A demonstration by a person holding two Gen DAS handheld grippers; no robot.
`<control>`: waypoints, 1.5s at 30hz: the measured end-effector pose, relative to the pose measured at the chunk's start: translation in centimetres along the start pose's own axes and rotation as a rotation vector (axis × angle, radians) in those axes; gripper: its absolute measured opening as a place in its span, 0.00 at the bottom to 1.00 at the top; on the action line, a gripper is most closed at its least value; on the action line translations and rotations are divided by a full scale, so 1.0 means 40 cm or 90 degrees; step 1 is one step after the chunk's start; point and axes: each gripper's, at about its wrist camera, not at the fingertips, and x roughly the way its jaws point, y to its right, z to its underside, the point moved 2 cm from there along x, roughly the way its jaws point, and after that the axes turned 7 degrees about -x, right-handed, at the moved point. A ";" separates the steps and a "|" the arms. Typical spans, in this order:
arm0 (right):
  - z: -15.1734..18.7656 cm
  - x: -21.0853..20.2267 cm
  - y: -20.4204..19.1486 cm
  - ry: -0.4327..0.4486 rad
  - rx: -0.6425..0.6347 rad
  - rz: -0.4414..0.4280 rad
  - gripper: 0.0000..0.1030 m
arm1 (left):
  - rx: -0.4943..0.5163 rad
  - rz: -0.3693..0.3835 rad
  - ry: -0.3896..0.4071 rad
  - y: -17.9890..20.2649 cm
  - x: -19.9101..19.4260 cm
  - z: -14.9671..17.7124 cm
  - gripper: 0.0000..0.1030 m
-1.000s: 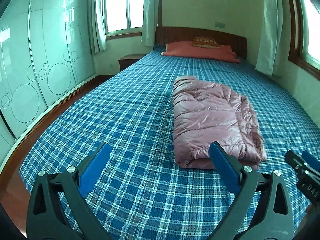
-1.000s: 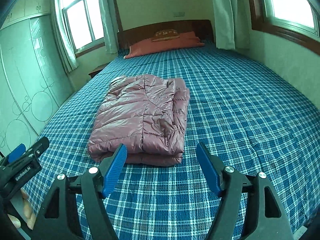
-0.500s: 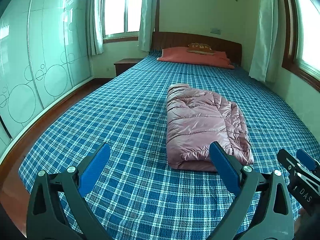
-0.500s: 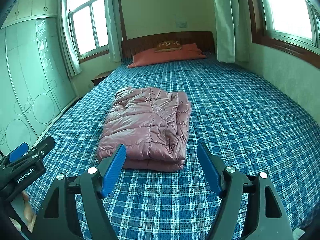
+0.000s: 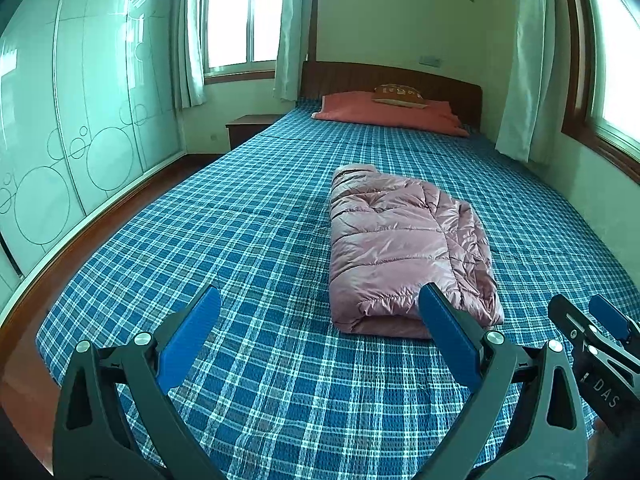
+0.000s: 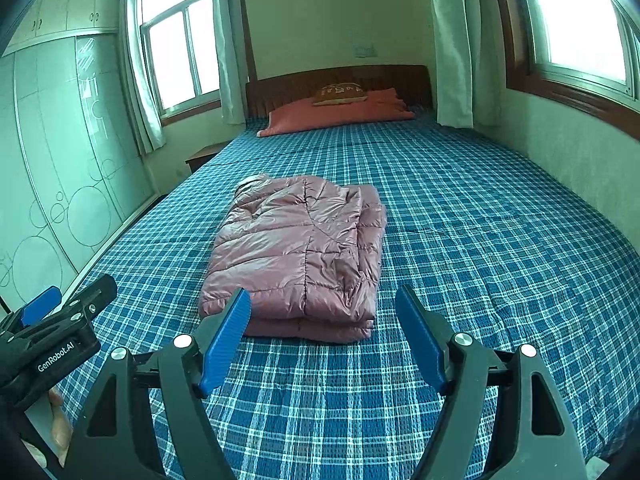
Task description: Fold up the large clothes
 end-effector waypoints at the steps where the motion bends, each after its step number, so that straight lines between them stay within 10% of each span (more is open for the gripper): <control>1: 0.000 0.001 0.000 0.000 -0.001 0.000 0.71 | 0.001 0.001 -0.001 0.002 0.000 0.001 0.96; 45: 0.000 0.007 -0.009 0.003 -0.004 0.002 0.72 | -0.001 0.006 -0.015 0.005 0.032 0.019 0.96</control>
